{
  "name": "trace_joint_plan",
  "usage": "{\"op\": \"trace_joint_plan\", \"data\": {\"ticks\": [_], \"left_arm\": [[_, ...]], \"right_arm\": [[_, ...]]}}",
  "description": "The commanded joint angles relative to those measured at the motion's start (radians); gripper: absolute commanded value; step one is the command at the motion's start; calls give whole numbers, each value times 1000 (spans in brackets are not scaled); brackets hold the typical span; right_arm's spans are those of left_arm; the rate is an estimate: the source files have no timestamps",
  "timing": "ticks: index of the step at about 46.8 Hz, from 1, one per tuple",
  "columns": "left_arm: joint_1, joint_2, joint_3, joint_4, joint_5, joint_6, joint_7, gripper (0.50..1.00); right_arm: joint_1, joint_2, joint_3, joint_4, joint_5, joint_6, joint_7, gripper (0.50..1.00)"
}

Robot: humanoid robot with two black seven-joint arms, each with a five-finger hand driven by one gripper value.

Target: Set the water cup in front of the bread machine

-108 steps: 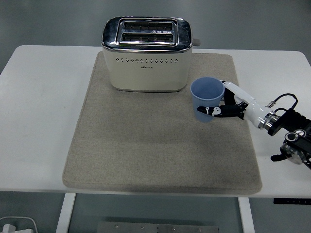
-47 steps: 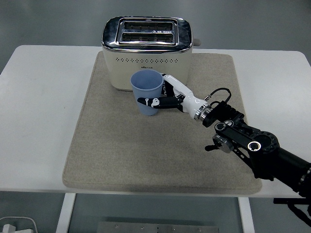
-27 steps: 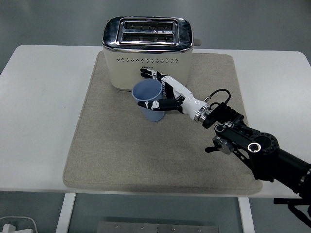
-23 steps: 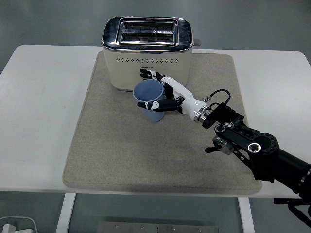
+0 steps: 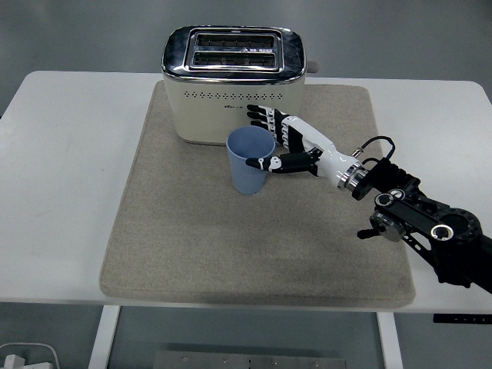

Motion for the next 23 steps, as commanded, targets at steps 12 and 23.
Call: {"op": "trace_joint_plan", "data": {"ticks": [12,23], "left_arm": [[0,0,0,0,0,-1,0,1000],[0,0,0,0,0,0,0,999]], "right_arm": [[-36,-145,14,90,1,15,3,940],[-32,-261,46,70,31,39,29,940]]}}
